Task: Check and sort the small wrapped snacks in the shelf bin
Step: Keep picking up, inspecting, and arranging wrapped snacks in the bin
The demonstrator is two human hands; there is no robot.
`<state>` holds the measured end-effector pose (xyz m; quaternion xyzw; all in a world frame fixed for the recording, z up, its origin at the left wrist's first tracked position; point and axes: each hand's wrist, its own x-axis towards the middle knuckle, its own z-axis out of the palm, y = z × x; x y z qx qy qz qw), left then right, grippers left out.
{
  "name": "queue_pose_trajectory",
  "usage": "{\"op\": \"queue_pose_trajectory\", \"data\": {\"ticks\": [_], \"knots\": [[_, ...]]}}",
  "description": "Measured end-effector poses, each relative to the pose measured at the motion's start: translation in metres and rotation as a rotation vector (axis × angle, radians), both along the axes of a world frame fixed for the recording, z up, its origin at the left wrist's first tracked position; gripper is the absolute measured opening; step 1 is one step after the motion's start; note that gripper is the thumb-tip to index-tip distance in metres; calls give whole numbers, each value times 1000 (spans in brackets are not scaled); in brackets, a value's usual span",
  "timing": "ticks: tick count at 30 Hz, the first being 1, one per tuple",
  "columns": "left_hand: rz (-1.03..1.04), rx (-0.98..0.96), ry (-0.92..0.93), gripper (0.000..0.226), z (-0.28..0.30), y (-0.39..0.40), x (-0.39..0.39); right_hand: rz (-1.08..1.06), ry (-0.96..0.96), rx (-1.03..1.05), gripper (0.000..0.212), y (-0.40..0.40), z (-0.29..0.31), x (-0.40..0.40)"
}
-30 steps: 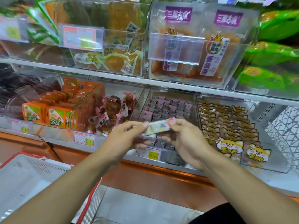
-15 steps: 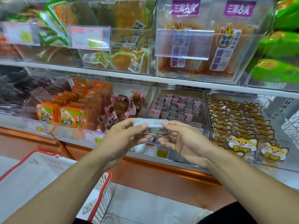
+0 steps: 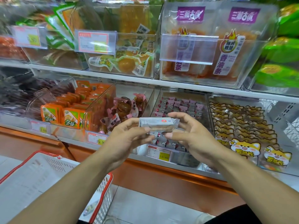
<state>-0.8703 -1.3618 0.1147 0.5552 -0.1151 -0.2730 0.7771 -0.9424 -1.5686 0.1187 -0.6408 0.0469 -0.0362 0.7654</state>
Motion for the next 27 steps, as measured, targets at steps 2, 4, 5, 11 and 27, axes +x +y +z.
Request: {"op": "queue_pose_trajectory", "data": {"ticks": [2, 4, 5, 11, 27], "knots": [[19, 31, -99, 33, -2, 1, 0, 33, 72, 183, 54, 0, 2, 1], [41, 97, -203, 40, -4, -1, -2, 23, 160, 251, 54, 1, 4, 1], [52, 130, -247, 42, -4, -2, -2, 17, 199, 248, 53, 2, 4, 1], [-9, 51, -155, 65, -6, -7, -1, -34, 160, 207, 39, -4, 4, 0], [231, 366, -540, 40, -18, -75, 2, -522, -18, -689, 23, -51, 9, 12]]}}
